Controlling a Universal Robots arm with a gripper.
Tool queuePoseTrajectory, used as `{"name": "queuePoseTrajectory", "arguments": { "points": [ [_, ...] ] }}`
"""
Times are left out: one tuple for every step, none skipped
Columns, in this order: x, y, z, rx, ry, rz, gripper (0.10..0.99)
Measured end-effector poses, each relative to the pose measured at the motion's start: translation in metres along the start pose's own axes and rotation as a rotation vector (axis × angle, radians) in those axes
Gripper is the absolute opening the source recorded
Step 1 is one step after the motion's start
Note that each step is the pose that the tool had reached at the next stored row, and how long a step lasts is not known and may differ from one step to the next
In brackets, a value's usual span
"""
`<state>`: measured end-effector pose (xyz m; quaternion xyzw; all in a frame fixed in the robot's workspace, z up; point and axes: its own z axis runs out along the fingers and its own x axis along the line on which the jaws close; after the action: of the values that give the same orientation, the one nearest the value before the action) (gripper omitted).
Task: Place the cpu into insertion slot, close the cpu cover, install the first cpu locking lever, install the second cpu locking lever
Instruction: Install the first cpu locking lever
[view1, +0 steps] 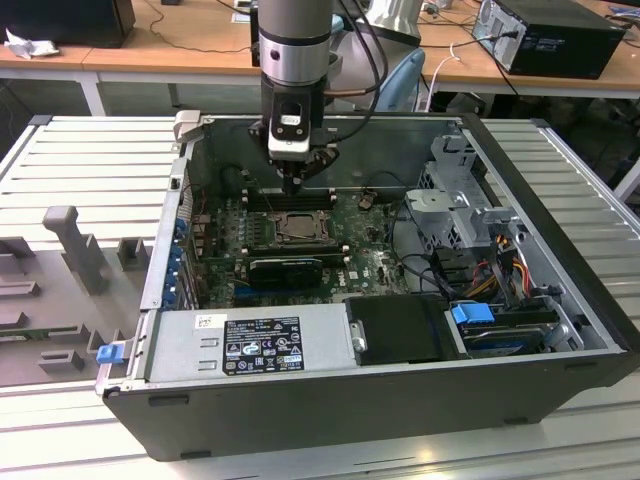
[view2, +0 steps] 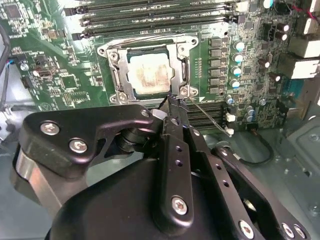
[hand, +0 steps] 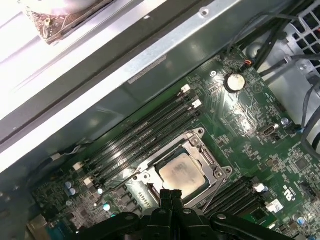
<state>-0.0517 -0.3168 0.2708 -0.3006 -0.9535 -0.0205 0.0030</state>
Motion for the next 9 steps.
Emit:
{"name": "queuePoseTrajectory", "arguments": {
  "points": [
    [0.0, 0.0, 0.0, 0.0, 0.0006, -0.016, 0.106],
    [0.0, 0.0, 0.0, 0.001, 0.001, -0.027, 0.106],
    [0.0, 0.0, 0.0, 0.001, 0.0014, -0.037, 0.106],
    [0.0, 0.0, 0.0, 0.001, 0.0019, -0.05, 0.106],
    [0.0, 0.0, 0.0, 0.001, 0.0022, -0.06, 0.106],
    [0.0, 0.0, 0.0, 0.001, 0.0027, -0.072, 0.106],
    [0.0, 0.0, 0.0, 0.001, 0.003, -0.081, 0.106],
    [0.0, 0.0, 0.0, 0.002, 0.0033, -0.089, 0.106],
    [0.0, 0.0, 0.0, 0.002, 0.0036, -0.098, 0.106]
  ]
}}
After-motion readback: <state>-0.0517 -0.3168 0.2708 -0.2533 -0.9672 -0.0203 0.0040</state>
